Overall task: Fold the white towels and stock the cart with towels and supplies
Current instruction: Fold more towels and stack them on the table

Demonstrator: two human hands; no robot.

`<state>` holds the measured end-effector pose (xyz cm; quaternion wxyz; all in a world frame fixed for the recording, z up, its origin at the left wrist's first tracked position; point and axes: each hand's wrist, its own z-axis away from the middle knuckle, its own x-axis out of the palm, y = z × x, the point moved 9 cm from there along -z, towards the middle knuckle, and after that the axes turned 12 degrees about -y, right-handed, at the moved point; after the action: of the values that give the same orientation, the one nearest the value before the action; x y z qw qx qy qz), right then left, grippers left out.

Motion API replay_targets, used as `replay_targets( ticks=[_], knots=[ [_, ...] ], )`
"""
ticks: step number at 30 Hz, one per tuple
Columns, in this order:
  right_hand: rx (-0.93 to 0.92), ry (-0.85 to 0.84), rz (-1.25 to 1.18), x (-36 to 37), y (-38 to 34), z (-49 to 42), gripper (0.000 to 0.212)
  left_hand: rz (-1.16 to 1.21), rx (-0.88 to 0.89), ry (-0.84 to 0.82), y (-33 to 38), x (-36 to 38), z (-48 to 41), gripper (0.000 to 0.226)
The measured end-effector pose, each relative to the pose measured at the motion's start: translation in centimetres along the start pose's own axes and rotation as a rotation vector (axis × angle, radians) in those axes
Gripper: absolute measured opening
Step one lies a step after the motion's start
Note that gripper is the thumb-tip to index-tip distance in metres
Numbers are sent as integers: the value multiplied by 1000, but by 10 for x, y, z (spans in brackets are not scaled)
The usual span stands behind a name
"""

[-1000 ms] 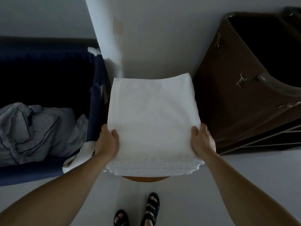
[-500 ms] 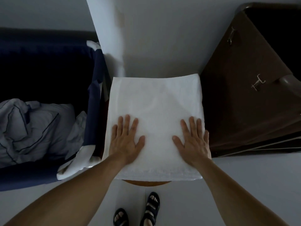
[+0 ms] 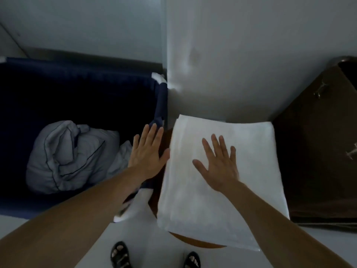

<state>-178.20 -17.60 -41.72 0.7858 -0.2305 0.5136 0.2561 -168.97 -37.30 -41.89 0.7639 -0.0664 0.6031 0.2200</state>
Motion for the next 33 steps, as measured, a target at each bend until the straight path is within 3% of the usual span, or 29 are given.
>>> replay_targets(
  ticks=[8,14,22,29,33],
  knots=[
    [-134,-2,15,-17,-183,-90,86,34,-165,-84,-235,-11,-14,77],
    [-202,-187,9,49,-303,-172,83,32,-133,-119,-356,17,-51,91],
    [-68,-530,-186,223,-336,-303,96,69,-2,-200,-416,148,-130,88],
    [-49,-701,-121,397,-338,-412,115,94,90,-226,-455,283,-201,82],
    [-74,-772,-65,470,-352,-450,126,80,158,-158,-464,333,-211,71]
  ],
)
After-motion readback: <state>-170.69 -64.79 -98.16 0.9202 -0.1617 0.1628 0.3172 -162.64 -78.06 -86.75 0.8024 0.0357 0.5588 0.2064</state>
